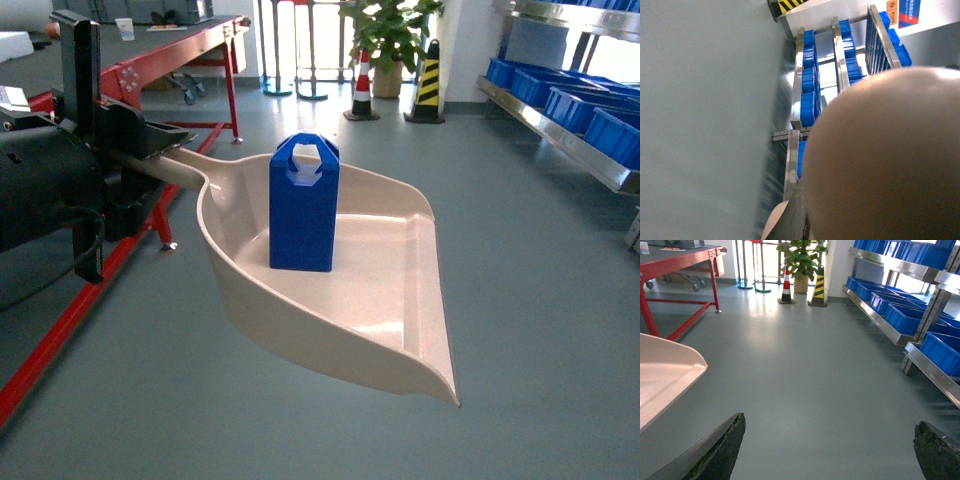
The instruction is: Place part in tray to right shelf
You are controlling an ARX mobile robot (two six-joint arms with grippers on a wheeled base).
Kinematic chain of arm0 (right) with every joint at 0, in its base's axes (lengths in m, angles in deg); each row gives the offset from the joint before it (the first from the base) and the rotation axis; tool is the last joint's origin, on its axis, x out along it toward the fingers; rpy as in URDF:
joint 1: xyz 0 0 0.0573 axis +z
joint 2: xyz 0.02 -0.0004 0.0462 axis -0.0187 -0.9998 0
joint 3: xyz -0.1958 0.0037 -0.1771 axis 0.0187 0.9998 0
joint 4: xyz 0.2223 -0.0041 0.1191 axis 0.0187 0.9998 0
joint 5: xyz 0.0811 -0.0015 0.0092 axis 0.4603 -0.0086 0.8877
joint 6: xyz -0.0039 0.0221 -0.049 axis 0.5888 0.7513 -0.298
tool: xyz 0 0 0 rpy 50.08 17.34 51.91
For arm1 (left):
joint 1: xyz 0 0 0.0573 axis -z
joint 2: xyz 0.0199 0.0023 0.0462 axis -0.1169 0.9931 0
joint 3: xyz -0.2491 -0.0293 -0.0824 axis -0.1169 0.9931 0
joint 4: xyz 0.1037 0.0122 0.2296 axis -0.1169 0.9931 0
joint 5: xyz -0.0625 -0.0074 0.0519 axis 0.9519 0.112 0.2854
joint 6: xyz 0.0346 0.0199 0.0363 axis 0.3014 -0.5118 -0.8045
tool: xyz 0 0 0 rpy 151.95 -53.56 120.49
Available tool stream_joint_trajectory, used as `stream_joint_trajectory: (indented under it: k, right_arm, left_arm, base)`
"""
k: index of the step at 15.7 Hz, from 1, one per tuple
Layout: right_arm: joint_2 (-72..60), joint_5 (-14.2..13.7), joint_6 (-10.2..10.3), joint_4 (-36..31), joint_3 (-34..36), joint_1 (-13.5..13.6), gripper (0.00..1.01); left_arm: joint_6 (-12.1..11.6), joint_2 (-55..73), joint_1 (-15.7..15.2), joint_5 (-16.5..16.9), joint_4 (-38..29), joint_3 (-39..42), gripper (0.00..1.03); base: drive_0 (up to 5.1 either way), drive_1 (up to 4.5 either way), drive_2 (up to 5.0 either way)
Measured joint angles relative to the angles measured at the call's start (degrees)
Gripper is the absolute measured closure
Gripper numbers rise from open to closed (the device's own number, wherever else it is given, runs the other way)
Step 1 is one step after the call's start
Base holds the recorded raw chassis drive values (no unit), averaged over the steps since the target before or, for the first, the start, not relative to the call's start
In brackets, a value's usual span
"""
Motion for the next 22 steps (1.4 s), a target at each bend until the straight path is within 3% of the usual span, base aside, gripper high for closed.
stream_joint_trajectory:
  k: [22]
  right_arm:
    - [0.0, 0.0, 0.0, -0.1, 0.0, 0.0, 0.03]
  left_arm:
    - [0.1, 0.1, 0.0, 0.0, -0.2, -0.1, 0.89]
  base:
    - [0.0, 4.24, -4.2]
